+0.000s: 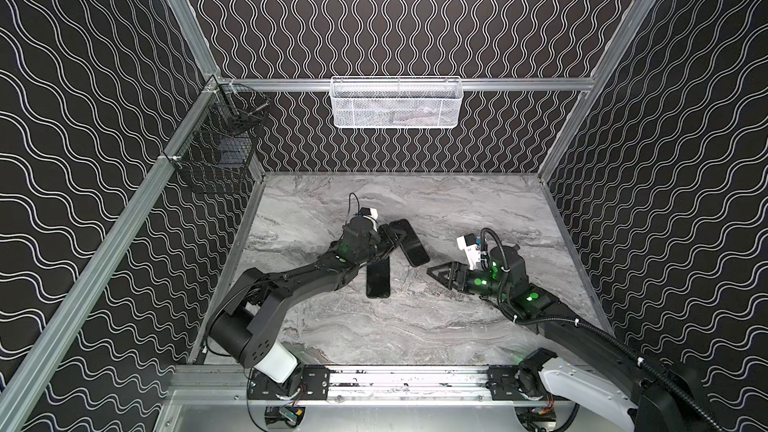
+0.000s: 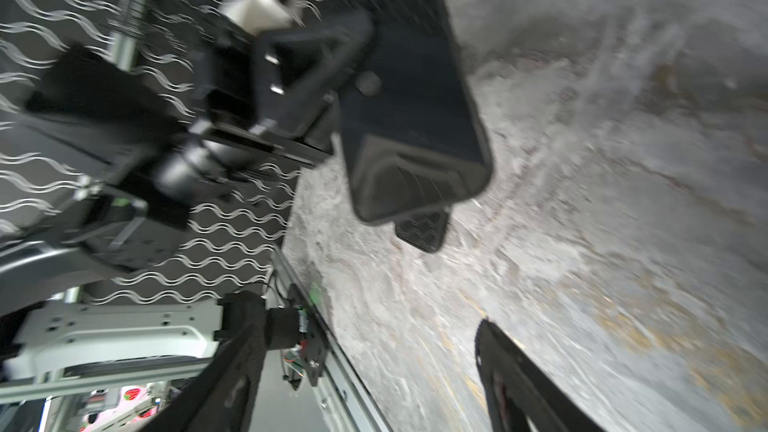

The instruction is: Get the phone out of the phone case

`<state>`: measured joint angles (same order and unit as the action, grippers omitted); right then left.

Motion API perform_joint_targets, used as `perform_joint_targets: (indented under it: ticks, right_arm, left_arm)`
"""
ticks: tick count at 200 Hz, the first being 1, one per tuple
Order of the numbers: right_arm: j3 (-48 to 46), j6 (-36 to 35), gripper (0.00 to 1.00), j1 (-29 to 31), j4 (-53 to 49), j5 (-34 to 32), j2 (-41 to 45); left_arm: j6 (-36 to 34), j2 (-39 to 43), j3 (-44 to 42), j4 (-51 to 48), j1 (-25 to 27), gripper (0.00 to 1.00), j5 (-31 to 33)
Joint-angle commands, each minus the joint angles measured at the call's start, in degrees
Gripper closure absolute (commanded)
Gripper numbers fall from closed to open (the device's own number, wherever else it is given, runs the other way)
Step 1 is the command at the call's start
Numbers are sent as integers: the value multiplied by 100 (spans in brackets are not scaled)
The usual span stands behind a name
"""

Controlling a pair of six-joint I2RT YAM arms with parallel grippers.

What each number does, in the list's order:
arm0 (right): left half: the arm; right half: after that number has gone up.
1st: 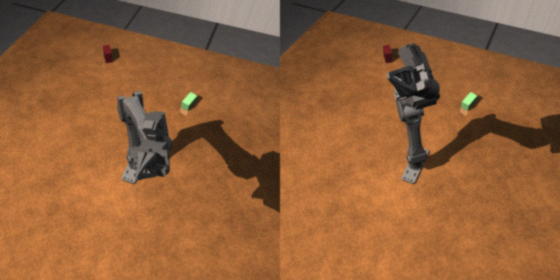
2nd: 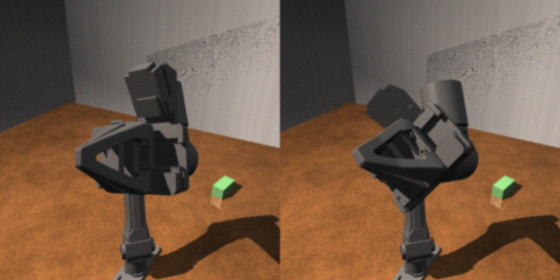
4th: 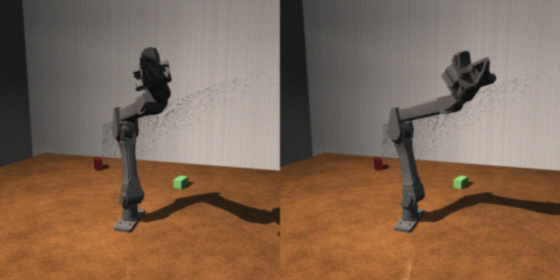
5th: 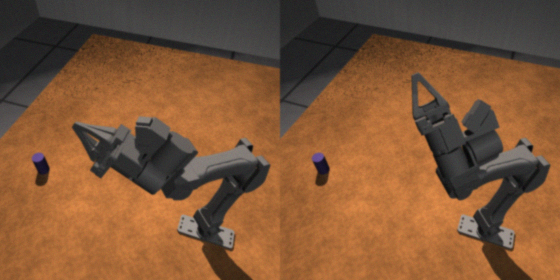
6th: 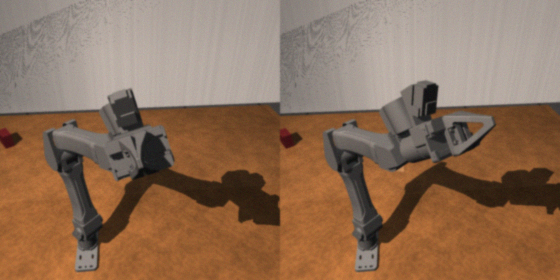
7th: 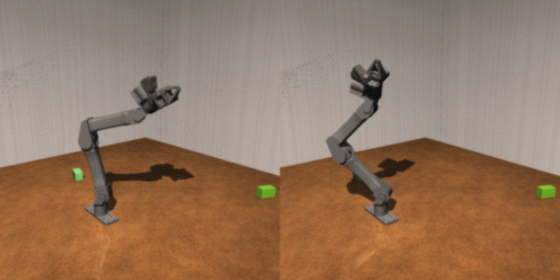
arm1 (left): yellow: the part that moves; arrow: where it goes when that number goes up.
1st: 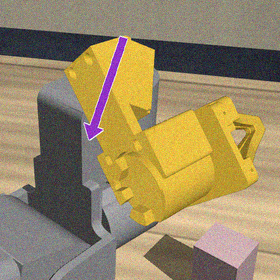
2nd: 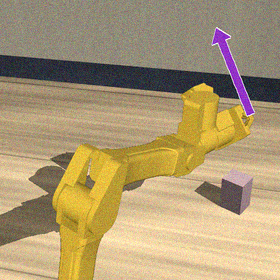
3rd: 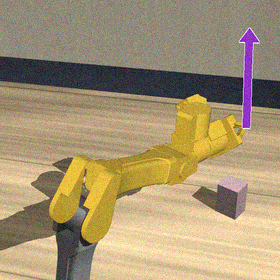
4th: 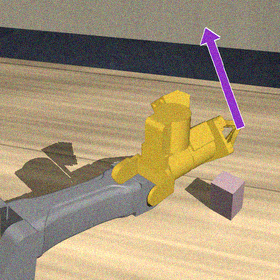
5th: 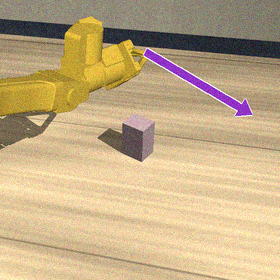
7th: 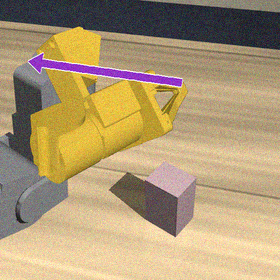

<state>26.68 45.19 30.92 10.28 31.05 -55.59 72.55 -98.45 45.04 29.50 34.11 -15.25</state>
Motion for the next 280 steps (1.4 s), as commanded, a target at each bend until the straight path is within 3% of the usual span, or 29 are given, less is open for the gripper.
perform_joint_targets:
  ticks: [1, 50, 121, 173, 236, 261, 280]
  right_arm:
    - [-253, 666, 19, 63, 933, 45, 140]
    - [-549, 990, 20, 81, 1649, -46, -9]
    - [-452, 1303, 25, 88, 2581, 145, -468]
    - [-392, 1658, 28, 108, 3528, 250, -1142]
    - [-225, 1754, 32, 112, 3947, 253, -1738]
    - [-137, 1839, 37, 116, 4060, 253, -1874]
    - [-77, 1797, 47, 116, 3973, 226, -1911]
  left_arm:
    - [333, 76, 96, 769, 20, 100, -10]
    - [73, 388, 310, 275, 71, 100, 172]
    - [114, 437, 234, 609, 123, 100, 408]
    - [305, 311, 155, 941, 160, 100, 365]
    - [400, 31, 257, 1097, 159, 100, 163]
    - [391, -59, 369, 1057, 149, 100, 33]
    - [439, -117, 383, 1186, 149, 100, -22]
